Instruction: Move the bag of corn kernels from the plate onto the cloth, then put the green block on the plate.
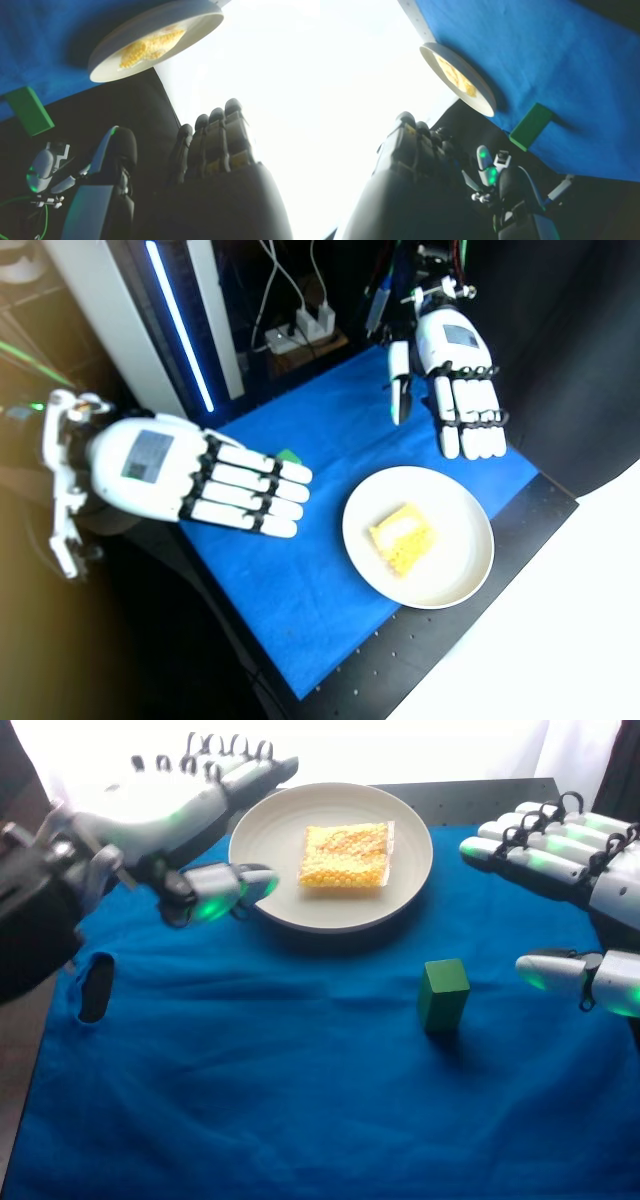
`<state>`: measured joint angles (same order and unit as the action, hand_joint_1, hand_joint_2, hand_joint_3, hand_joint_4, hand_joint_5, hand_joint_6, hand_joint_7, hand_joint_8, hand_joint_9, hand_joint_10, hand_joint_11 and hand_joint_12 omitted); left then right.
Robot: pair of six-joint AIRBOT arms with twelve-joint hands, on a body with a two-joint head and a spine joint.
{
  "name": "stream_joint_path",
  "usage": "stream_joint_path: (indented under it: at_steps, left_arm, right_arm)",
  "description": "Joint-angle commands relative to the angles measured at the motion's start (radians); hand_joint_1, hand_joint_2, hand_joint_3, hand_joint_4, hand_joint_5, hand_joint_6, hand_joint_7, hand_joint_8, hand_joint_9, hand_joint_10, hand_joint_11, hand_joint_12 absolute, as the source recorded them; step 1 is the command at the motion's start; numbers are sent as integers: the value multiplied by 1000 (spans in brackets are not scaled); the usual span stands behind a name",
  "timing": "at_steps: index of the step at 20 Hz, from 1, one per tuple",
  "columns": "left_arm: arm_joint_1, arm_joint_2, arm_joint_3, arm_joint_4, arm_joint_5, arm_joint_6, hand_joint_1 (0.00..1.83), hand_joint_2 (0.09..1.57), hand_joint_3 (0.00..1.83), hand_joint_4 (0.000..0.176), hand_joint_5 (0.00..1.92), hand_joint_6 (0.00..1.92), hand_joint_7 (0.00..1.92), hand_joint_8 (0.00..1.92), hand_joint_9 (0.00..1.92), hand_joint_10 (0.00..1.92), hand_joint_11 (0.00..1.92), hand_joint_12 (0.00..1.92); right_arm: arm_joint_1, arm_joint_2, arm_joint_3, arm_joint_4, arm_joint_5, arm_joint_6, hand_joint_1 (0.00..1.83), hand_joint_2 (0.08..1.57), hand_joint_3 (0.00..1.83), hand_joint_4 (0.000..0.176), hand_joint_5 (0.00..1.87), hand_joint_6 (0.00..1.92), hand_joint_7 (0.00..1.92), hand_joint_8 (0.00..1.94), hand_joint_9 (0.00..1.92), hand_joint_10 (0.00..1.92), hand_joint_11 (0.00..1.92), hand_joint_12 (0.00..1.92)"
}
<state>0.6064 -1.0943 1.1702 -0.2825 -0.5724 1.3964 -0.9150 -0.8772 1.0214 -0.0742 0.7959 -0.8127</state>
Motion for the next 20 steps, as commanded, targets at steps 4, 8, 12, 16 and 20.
stream_joint_path:
  at_steps: [4,8,12,16,20]
  left_arm:
    - [-69,-99,107,1,61,15,837,1173,0,1,167,27,218,16,212,70,0,1158]
    - [-100,-219,260,-51,212,15,786,1168,0,3,130,5,155,2,156,35,0,1130]
    - [-101,-303,364,-191,299,115,756,1124,0,0,116,1,148,1,170,31,0,1304]
    - [-100,-341,411,-289,335,200,773,1113,0,0,201,22,317,29,247,57,0,1381]
    - [-94,-346,418,-298,338,200,905,1243,4,63,654,1224,557,902,223,1330,0,1846]
  right_arm:
    - [0,-12,-4,17,115,4,493,1388,0,0,0,0,0,0,0,0,0,0]
    - [-13,-22,-4,17,115,12,499,1386,0,0,0,0,0,0,0,0,0,0]
    - [-17,-24,-4,17,116,16,450,1393,1,4,0,0,0,0,0,0,0,0]
    - [-19,-24,-3,17,116,16,471,1394,0,0,0,0,0,0,0,0,0,0]
    - [-20,-24,-3,17,116,16,519,1394,0,0,0,0,0,0,0,0,0,0]
